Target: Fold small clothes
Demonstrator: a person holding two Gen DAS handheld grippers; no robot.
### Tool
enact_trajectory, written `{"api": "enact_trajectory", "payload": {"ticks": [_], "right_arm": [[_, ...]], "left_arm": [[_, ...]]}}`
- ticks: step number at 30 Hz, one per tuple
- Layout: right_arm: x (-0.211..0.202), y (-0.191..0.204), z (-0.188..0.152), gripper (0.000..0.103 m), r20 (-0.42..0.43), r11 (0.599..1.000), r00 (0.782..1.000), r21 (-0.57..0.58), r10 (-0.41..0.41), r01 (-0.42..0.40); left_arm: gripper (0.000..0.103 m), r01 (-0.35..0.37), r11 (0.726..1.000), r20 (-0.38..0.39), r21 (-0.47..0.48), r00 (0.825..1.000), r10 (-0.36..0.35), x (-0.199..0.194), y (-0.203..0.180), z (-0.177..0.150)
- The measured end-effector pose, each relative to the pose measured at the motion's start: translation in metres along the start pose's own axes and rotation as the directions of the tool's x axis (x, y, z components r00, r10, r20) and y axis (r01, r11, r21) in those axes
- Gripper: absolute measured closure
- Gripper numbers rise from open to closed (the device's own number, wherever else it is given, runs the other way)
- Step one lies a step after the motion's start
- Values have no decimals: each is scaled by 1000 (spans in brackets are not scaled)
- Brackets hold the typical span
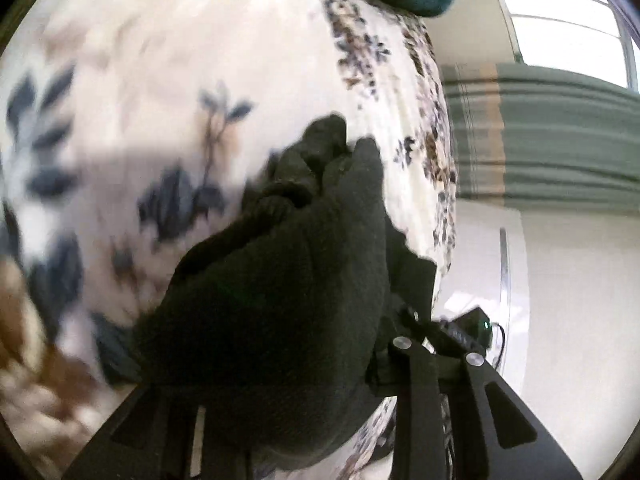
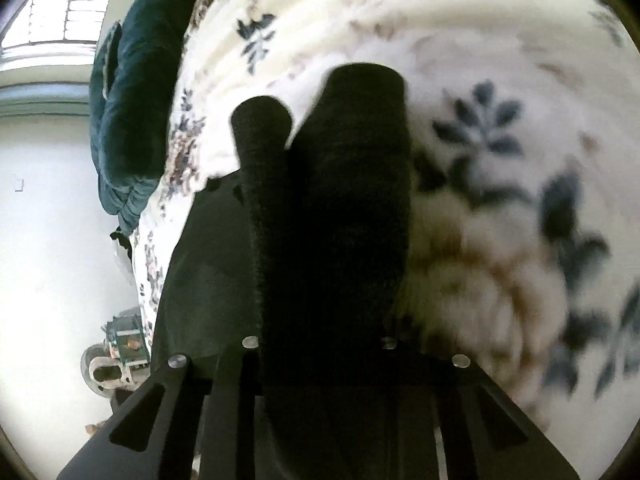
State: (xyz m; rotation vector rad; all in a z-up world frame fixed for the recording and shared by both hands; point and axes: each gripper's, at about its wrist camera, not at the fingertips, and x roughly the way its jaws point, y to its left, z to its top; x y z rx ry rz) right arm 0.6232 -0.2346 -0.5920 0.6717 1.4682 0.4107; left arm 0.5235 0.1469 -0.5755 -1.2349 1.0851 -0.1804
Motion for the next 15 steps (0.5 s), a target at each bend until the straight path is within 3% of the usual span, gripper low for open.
{"api": "enact_trajectory", "payload": {"ticks": [4, 6, 11, 13, 15], "right_arm": [[-25, 10, -56, 84, 35, 999, 999, 51, 14, -16], [-37, 12, -101, 84, 60, 996, 998, 92, 6, -11], [-46, 17, -219, 84, 86, 977, 994, 207, -62, 43], [-39, 15, -258, 84, 73, 965, 994, 254, -84, 63], [-26, 8, -281, 84, 43, 955, 994, 284, -103, 86]], "left_arm": [[77, -17, 993, -100, 118, 995, 29, -20, -13, 19], [77, -24, 985, -174, 172, 983, 54, -23, -16, 22], [77, -81, 959, -320, 270, 932, 168, -10, -2, 15], [74, -111, 947, -364, 301, 905, 222, 1, 15, 6], [68, -151, 946, -369, 288, 894, 255, 7, 26, 6]]}}
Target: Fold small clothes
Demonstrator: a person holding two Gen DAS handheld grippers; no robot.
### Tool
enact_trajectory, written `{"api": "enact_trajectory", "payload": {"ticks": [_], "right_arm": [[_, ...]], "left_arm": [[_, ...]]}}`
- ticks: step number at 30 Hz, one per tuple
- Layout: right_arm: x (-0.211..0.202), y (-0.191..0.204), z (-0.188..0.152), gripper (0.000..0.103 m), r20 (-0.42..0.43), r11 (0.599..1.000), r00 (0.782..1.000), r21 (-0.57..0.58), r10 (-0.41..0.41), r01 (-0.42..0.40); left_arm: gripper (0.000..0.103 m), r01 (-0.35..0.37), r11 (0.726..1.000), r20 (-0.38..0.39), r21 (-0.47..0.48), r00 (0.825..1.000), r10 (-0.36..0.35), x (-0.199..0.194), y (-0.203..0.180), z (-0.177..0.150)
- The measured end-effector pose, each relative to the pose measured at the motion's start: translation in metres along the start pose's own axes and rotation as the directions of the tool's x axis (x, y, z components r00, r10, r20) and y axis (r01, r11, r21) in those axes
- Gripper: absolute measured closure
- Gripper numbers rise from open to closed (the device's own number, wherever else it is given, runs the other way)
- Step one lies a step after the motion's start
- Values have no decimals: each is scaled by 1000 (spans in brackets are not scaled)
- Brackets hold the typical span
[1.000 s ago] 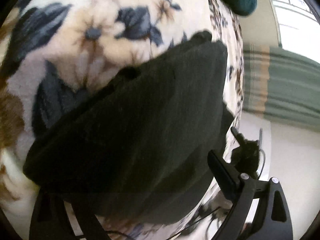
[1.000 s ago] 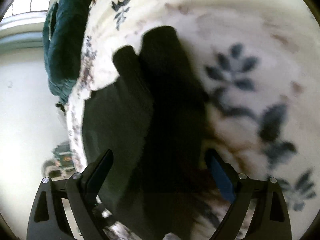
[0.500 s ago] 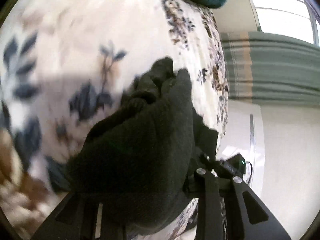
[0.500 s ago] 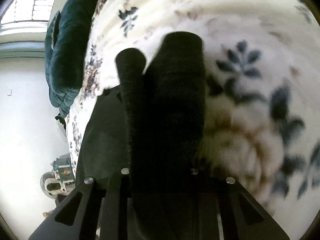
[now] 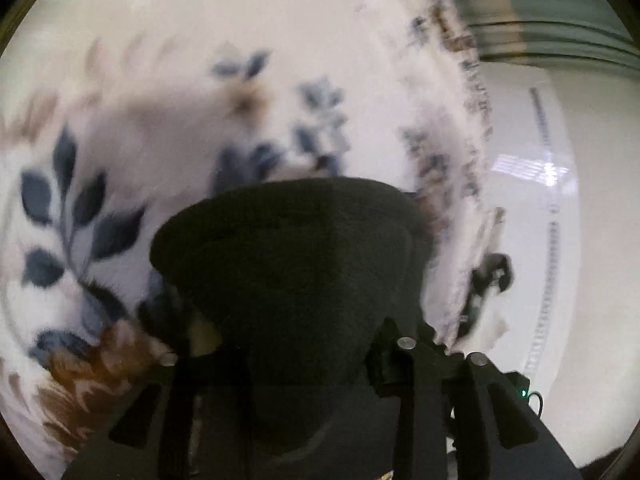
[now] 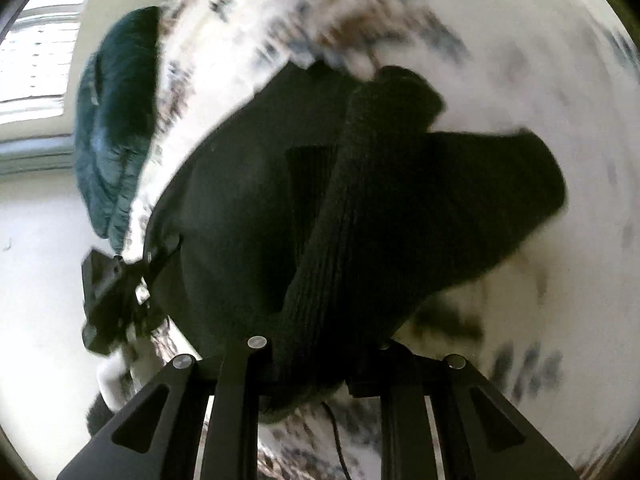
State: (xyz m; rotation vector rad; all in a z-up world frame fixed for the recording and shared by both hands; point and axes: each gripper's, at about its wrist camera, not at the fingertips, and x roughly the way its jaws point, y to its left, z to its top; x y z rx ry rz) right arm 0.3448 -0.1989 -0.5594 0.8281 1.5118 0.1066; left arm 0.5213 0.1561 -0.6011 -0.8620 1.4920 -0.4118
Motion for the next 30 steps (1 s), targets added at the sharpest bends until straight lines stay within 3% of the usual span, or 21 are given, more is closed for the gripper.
{"api": "enact_trajectory", "payload": {"ticks": [2, 3, 4, 6, 9, 14, 19, 22, 23, 25, 26, 28, 30], "right_arm": [[14, -13, -5, 82, -11, 1000, 1000, 24, -19, 19], [17, -17, -2, 79, -22, 999, 1000, 31, -16, 16], [19, -19, 1, 78, -40, 999, 999, 37, -14, 16], [17, -24, 6, 66, -97, 999, 995, 38, -18, 22], [-3, -21, 7, 49, -134, 998, 989, -18, -68, 66], [-69, -15, 14, 44, -70, 983, 986, -113, -150, 142], [-76, -2, 55, 39, -13, 968, 982, -174, -188, 183], [-40, 5, 77, 39, -36, 951, 971, -212, -236, 223], [-26, 2, 80, 40, -59, 940, 959, -227, -276, 256], [-12, -3, 74, 81, -65, 929, 948, -229, -311, 289], [-14, -5, 70, 90, -50, 928, 947, -222, -317, 298], [-32, -9, 63, 90, 16, 927, 948, -205, -317, 313], [-42, -14, 59, 97, 40, 913, 935, -205, -353, 354]], "left_arm": [[55, 27, 999, 32, -30, 999, -26, -2, 6, -3], [40, 35, 998, 62, -46, 998, -32, -5, 7, -4], [34, 48, 997, 87, -54, 995, -43, -10, 6, -7], [33, 55, 996, 142, -70, 989, -45, -22, 1, -16], [28, 1, 997, 240, -71, 971, 16, -43, -14, -35], [27, -159, 985, 330, -61, 929, 170, -61, -24, -66], [27, -309, 948, 301, -77, 899, 318, -50, -4, -93], [27, -364, 926, 253, -99, 891, 378, -38, 16, -114], [27, -374, 921, 235, -113, 890, 390, -33, 24, -121], [27, -370, 919, 205, -139, 897, 392, -27, 34, -133], [26, -364, 919, 202, -150, 899, 389, -27, 37, -139], [20, -345, 924, 202, -164, 905, 374, -25, 40, -143], [15, -347, 924, 194, -158, 907, 374, -17, 42, -141]]}}
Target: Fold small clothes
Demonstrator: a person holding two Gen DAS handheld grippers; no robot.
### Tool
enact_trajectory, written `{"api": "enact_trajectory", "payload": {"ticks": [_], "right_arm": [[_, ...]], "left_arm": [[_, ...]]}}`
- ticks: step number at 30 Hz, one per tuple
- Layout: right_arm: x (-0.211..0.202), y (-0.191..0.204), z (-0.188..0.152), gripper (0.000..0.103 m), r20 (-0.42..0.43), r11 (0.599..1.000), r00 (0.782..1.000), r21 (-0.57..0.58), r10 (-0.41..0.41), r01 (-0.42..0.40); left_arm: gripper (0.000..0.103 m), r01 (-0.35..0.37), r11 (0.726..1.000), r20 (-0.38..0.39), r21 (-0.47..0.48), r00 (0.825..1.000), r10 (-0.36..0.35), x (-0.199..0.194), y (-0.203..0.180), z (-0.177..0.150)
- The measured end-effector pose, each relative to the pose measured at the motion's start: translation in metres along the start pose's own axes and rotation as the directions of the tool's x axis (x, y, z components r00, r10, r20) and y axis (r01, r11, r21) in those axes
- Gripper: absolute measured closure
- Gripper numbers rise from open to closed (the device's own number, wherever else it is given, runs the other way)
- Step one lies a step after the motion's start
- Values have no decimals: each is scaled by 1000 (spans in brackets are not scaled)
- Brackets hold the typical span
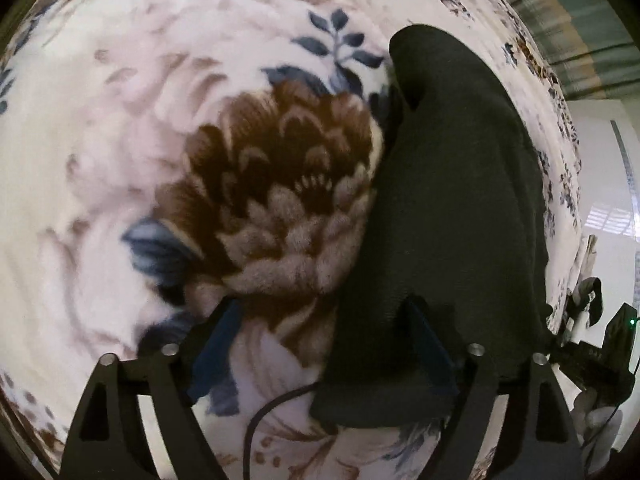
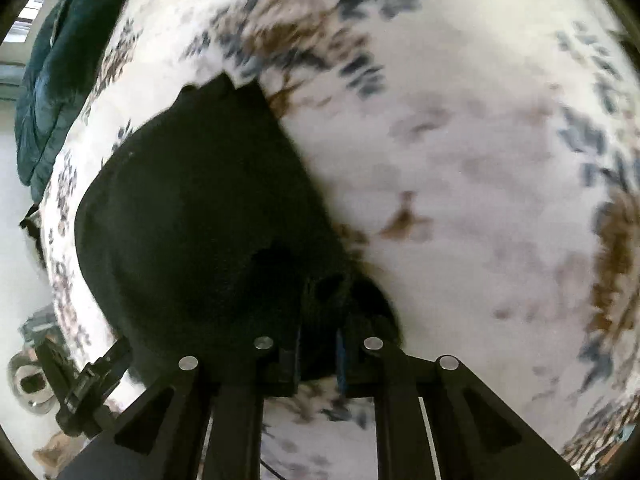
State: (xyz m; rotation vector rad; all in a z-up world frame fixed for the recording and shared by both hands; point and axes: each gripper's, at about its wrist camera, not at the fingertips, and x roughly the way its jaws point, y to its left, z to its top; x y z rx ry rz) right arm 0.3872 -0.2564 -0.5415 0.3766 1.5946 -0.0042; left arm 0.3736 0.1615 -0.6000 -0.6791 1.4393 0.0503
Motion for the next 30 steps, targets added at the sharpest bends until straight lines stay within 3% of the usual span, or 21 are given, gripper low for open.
{"api": "enact_trajectory", "payload": {"ticks": [3, 5, 7, 9, 13, 17, 21, 26, 28, 29, 30], "right_arm": [[11, -2, 2, 95, -72, 999, 997, -23, 20, -22], [9, 0, 7, 91, -90, 998, 994, -24, 58, -60], [-1, 3, 12, 78, -88, 995, 993, -58, 78, -83], [-20, 5, 19, 56, -54, 990, 992, -78, 111, -115], [-46, 17, 47, 44, -24, 978, 988, -134, 156, -157], [-43, 35, 84, 36, -12, 967, 987, -201, 158, -157], [-3, 59, 128, 36, -39, 956, 987, -247, 155, -160], [56, 78, 159, 37, -118, 949, 978, -247, 171, -196], [60, 80, 161, 82, -86, 950, 982, -250, 169, -186], [58, 82, 161, 96, -65, 950, 984, -257, 165, -176], [50, 84, 161, 96, -36, 948, 985, -265, 171, -174]], "left_arm": [[0, 15, 1000, -19, -20, 1000, -15, 12, 1, 6], [0, 21, 999, -13, -48, 1000, -22, 17, 2, 8], [0, 20, 998, 1, -64, 1000, -20, 17, 1, 8], [0, 29, 995, 39, -95, 999, -25, 15, 4, 5], [0, 51, 979, 170, -196, 985, -17, 5, 19, -10], [1, 22, 977, 118, -214, 993, 3, -8, 10, 3], [1, 48, 985, 241, -165, 971, -7, -50, -9, 23], [1, 2, 997, 240, -76, 971, 17, -32, -31, 83], [7, 18, 999, 188, -42, 982, -10, -10, -33, 111], [13, 28, 999, 177, -34, 984, -21, 0, -41, 114], [38, 55, 998, 167, -20, 985, -51, 7, -45, 124]]}}
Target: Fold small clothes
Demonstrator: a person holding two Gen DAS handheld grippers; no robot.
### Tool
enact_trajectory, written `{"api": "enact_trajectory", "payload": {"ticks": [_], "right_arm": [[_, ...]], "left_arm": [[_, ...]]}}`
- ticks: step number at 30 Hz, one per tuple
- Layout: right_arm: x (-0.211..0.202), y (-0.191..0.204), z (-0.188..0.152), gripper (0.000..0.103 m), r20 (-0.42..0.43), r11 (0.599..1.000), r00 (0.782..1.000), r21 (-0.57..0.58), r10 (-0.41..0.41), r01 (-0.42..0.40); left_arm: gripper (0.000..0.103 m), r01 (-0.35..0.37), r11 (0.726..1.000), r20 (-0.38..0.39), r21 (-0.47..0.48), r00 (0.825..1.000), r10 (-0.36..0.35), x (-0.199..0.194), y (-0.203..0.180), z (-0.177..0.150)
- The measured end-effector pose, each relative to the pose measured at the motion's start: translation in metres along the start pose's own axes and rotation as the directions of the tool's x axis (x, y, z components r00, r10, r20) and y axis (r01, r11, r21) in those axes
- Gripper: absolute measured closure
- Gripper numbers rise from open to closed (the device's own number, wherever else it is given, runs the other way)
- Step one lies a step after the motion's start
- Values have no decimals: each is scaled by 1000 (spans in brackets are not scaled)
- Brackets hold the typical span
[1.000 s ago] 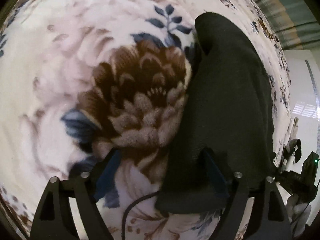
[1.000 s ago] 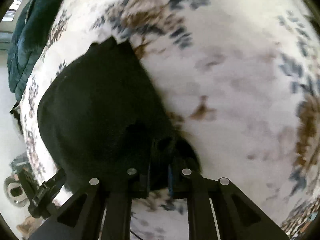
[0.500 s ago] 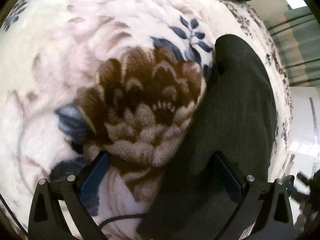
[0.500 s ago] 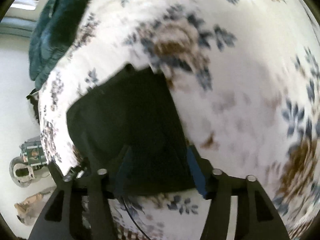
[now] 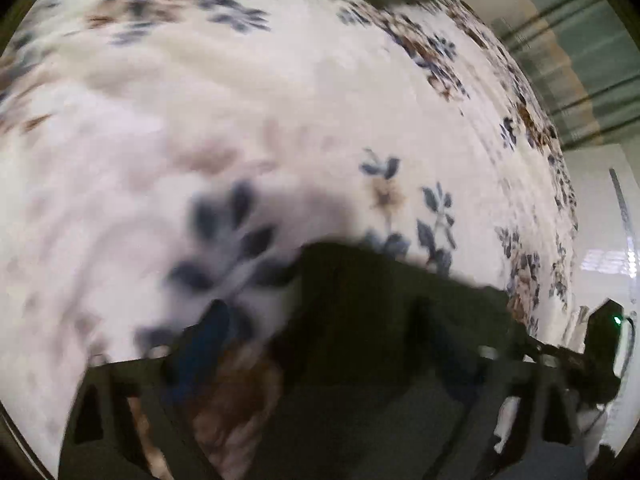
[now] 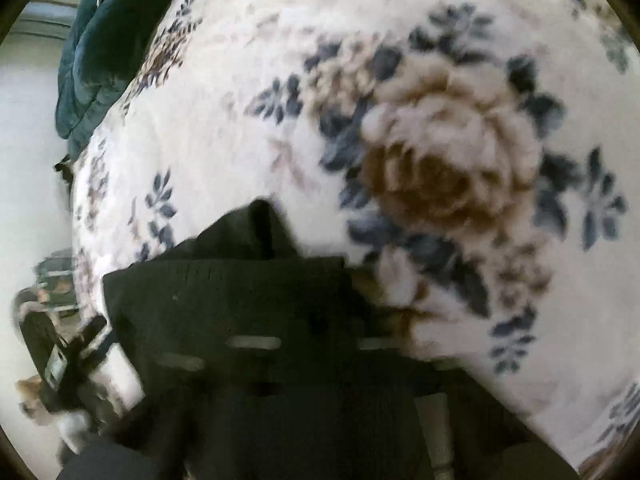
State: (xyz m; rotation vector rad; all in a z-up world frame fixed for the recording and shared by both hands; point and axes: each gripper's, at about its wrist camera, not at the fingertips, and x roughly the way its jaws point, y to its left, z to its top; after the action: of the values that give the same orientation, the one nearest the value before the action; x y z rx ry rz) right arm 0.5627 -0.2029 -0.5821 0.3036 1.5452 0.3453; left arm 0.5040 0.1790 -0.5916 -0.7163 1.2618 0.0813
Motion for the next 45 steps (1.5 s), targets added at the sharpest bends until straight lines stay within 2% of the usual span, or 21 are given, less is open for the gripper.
{"api": "enact_trajectory", "payload": {"ticks": [1, 6, 8, 11, 13, 14, 15, 16, 18, 22, 24, 28, 32, 33, 34, 35, 37, 39, 42, 44, 45], "right_arm": [[-6, 2, 0, 97, 21, 1000, 1000, -4, -6, 6], [-33, 8, 14, 97, 123, 999, 992, 9, -40, 39], [-25, 8, 24, 98, 113, 999, 992, 17, -51, 49], [-1, 6, 32, 96, -3, 997, 997, 9, -75, 75], [-5, -3, 30, 89, -60, 998, 998, 58, -22, 25], [-19, -7, 24, 78, -70, 997, 997, 78, 11, -5], [-30, -11, 17, 64, -67, 996, 997, 90, 32, -26], [-49, -16, 4, 59, -59, 991, 995, 113, 75, -68], [-83, -28, -28, 46, -54, 982, 991, 153, 119, -110], [-138, -53, -106, 41, -95, 968, 990, 238, 107, -82], [-147, -70, -138, 32, -98, 944, 990, 324, 100, -63], [-111, -92, -163, 32, -72, 896, 992, 439, 106, -64], [-43, -94, -155, 32, -32, 873, 989, 476, 143, -111], [-33, -91, -154, 41, -24, 867, 987, 482, 156, -125], [-27, -86, -154, 58, -5, 866, 985, 477, 173, -150], [-27, -81, -156, 91, 4, 875, 989, 465, 151, -135], [-50, -75, -165, 96, 81, 879, 993, 463, 85, -113], [-73, -68, -171, 98, 99, 888, 995, 454, 29, -71], [-66, -78, -186, 97, -17, 879, 999, 474, -47, 49], [-47, -95, -193, 95, -86, 850, 996, 523, -21, 63], [-41, -106, -197, 89, -103, 823, 994, 567, 29, 34]], "left_arm": [[82, 31, 1000, -3, 0, 1000, -31, 1, -4, 5], [84, 59, 998, -3, 3, 998, -59, 2, -13, 16], [83, 63, 998, -11, -7, 998, -63, 6, -10, 18], [74, 88, 995, -35, -40, 995, -89, 2, -6, 19], [68, 99, 994, -23, -36, 995, -100, -17, -6, 15], [64, 100, 995, -11, -27, 995, -100, -26, -7, 12], [50, 99, 995, 4, -15, 995, -98, -40, -9, 6], [41, 109, 994, 12, -6, 994, -109, -51, -10, 0], [35, 123, 992, 23, 9, 992, -123, -79, -13, -18], [34, 78, 997, -17, 2, 997, -78, -111, -10, -61], [34, 44, 999, -49, -3, 998, -44, -112, -6, -79], [34, -6, 1000, -130, -20, 991, 4, -88, 4, -114], [34, -27, 999, -132, -21, 991, 24, -77, 4, -129], [34, -36, 999, -131, -24, 991, 33, -75, 4, -131], [34, -35, 999, -131, -29, 991, 31, -75, 4, -132], [34, -24, 999, -131, -39, 991, 19, -76, 5, -134], [34, -21, 999, -133, -48, 991, 14, -77, 6, -138], [34, -9, 999, -143, -46, 990, 2, -78, 8, -141], [34, -19, 999, -154, -36, 988, 13, -78, 10, -144], [34, -20, 999, -162, -49, 987, 12, -78, 13, -143], [34, -15, 998, -160, -60, 987, 5, -79, 15, -143]]}}
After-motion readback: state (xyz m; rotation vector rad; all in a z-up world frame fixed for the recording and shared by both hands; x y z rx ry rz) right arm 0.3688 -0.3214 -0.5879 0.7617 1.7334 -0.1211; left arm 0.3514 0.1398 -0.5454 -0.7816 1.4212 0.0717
